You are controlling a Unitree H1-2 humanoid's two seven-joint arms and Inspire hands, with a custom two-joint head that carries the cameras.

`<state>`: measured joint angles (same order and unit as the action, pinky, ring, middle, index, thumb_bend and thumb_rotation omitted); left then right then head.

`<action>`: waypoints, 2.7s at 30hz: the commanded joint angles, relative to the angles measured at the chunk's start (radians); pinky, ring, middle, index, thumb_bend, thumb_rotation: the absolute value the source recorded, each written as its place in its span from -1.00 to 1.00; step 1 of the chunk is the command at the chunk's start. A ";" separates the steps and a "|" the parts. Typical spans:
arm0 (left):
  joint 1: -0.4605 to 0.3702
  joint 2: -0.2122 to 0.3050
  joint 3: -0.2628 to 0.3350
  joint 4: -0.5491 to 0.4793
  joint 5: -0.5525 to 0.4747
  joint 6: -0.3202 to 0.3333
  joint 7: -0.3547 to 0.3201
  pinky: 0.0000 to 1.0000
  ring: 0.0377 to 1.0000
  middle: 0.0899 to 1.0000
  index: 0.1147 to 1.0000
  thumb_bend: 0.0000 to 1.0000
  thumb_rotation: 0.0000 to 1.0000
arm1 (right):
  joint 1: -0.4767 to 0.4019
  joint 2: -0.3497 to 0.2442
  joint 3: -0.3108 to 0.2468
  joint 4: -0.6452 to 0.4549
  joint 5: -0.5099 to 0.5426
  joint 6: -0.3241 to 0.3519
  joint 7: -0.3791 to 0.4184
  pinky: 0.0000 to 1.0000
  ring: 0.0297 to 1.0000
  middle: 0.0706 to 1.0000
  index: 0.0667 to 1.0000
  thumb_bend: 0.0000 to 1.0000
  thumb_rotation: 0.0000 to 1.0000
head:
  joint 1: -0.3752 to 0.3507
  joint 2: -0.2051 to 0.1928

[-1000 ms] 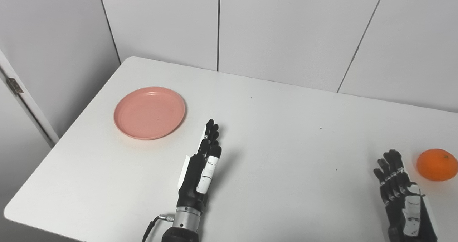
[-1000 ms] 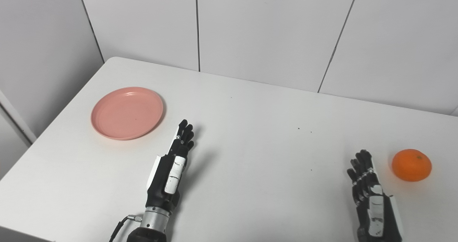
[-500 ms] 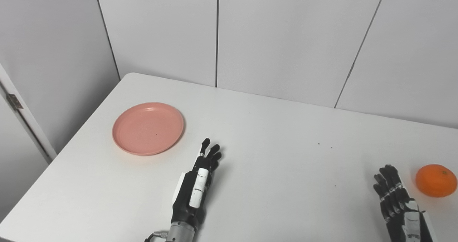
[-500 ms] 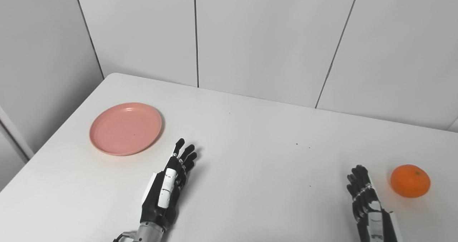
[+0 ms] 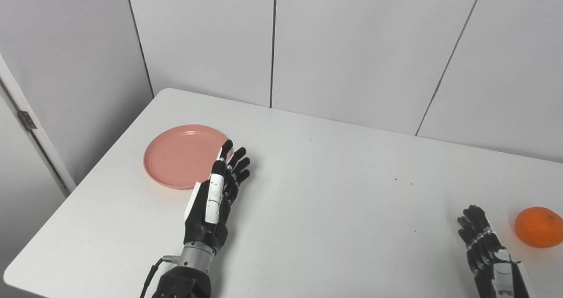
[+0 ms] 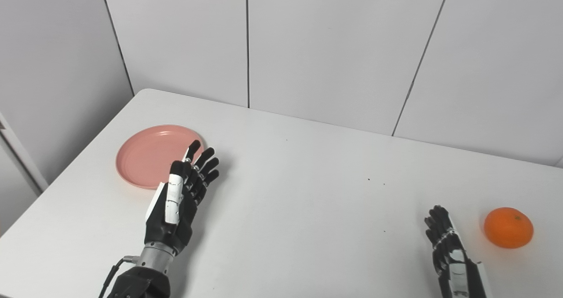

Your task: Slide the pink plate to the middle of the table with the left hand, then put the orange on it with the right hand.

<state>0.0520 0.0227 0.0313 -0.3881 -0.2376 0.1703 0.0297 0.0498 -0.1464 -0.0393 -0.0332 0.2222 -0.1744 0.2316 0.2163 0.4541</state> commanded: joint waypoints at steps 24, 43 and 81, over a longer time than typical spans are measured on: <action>-0.419 0.289 0.242 0.138 -0.274 0.160 -0.101 0.77 0.77 0.82 0.94 0.97 0.87 | 0.056 0.037 0.020 0.124 0.002 -0.043 0.031 1.00 0.91 0.90 0.86 0.67 1.00 | -0.001 -0.001; -0.551 0.450 0.357 0.529 -0.275 0.018 -0.223 0.78 0.75 0.80 0.83 1.00 0.79 | 0.056 0.032 0.020 0.124 0.000 -0.041 0.039 1.00 0.91 0.88 0.85 0.67 1.00 | 0.005 0.006; -0.571 0.522 0.338 1.051 -0.181 -0.265 -0.371 0.74 0.76 0.80 0.95 1.00 0.80 | 0.070 0.020 0.023 0.090 -0.005 0.000 0.035 1.00 0.91 0.88 0.84 0.66 1.00 | -0.004 0.032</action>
<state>-0.4890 0.5248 0.3660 0.6754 -0.4299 -0.0367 -0.3372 0.0527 -0.1530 -0.0373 -0.0295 0.2111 -0.1800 0.2632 0.2132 0.4863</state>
